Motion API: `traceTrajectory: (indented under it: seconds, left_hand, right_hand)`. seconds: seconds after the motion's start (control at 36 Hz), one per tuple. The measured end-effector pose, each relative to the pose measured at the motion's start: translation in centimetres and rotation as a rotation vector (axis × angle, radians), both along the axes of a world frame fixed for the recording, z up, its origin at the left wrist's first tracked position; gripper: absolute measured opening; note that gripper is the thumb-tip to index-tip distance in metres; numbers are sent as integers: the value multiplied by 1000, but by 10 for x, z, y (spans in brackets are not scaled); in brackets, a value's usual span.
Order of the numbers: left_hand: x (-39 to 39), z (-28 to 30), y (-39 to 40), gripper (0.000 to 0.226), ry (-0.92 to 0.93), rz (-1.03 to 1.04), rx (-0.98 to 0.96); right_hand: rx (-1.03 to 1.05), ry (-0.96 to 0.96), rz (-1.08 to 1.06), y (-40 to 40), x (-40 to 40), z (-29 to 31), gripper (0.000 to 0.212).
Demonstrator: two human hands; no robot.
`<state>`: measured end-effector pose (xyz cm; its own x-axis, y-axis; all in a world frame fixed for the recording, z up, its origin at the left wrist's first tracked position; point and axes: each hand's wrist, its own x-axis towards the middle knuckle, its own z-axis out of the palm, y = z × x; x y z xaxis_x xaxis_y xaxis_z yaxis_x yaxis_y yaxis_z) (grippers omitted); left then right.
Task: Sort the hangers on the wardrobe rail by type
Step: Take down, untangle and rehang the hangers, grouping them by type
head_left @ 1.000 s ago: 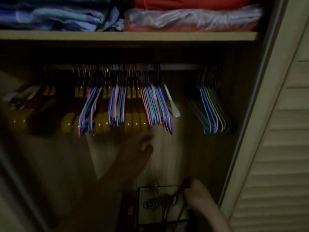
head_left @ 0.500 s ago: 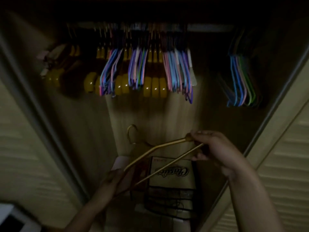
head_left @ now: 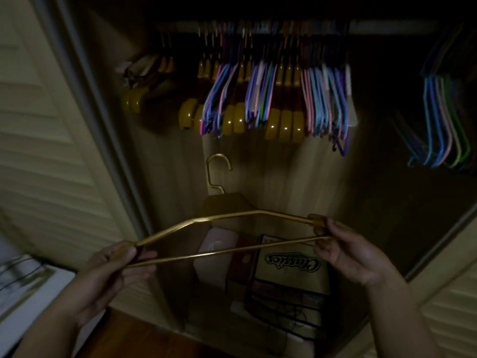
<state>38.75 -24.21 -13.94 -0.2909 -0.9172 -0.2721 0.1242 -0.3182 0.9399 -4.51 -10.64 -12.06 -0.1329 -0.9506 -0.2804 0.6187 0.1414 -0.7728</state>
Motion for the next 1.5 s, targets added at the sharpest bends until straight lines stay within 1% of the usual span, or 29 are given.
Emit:
traceTrajectory:
  seconds: [0.03, 0.06, 0.08, 0.14, 0.17, 0.19, 0.22, 0.28, 0.33, 0.36, 0.42, 0.47, 0.56, 0.61, 0.69, 0.78, 0.89, 1.0, 1.08, 1.14, 1.25, 1.33, 1.42, 1.5]
  left_hand:
    - [2, 8, 1, 30, -5, 11, -13]
    - [2, 17, 2, 33, -18, 13, -28]
    - [2, 23, 2, 35, -53, 19, -48]
    - [2, 38, 2, 29, -131, 26, -81]
    - [-2, 46, 2, 26, -174, 34, -90]
    - [-2, 54, 2, 27, -221, 53, -112]
    - [-4, 62, 2, 29, -279, 68, -145]
    - [-7, 82, 1, 27, -428, 105, -246]
    - [-4, 97, -6, 23, -570, 145, -339]
    - [-1, 104, -11, 24, -627, 162, -370]
    - [7, 120, -23, 28, -725, 193, -430]
    - [16, 136, -34, 24, -801, 226, -482]
    - [23, 158, -44, 19, -834, 269, -553]
    - [24, 171, -49, 18, -838, 291, -599]
    - [15, 187, -58, 19, -900, 330, -680]
    - [1, 199, -70, 27, -870, 370, -752]
    - [-19, 218, -86, 34, -919, 419, -881]
    - [-44, 236, -93, 29, -984, 488, -1000]
    - [-55, 243, -97, 25, -1013, 538, -1141]
    - [-60, 246, -102, 26, -1011, 548, -1195]
    - [-76, 253, -126, 21, -970, 510, -1181]
    - [-89, 255, -154, 25, -911, 435, -1135]
    - [-104, 256, -177, 21, -893, 411, -1101]
    - [-117, 254, -198, 28, -874, 427, -1075]
  right_hand:
    - [40, 14, -27, -5, 1, -5, 48]
    - [110, 71, -65, -12, 4, -9, 39]
    - [200, 195, -94, -19, 6, -16, 33]
    - [368, 571, -98, -34, 14, -24, 30]
    - [402, 751, -103, -39, 16, -25, 30]
    - [404, 879, -103, -47, 24, -18, 30]
    - [375, 973, -82, -52, 33, -10, 30]
    - [276, 1134, 34, -63, 52, 20, 32]
    - [150, 1160, 147, -72, 73, 55, 22]
    - [65, 1225, 180, -77, 80, 69, 19]
    - [-132, 1367, 143, -90, 92, 102, 23]
    - [-289, 1420, 117, -97, 104, 140, 21]
    - [-404, 1565, 100, -105, 110, 186, 14]
    - [-444, 1657, 62, -109, 111, 209, 15]
    - [-438, 1720, 49, -116, 112, 226, 15]
    - [-425, 1756, 36, -122, 115, 233, 15]
    - [-379, 1793, 49, -130, 118, 235, 15]
    - [-364, 1807, 82, -135, 113, 233, 15]
    - [-342, 1799, 63, -136, 107, 235, 16]
    - [-318, 1810, 40, -136, 101, 235, 16]
    - [-257, 1837, 25, -139, 94, 234, 13]
    - [-214, 1845, 36, -143, 93, 232, 13]
    - [-165, 1858, 53, -147, 94, 230, 11]
    - [-131, 1863, 85, -152, 94, 227, 11]
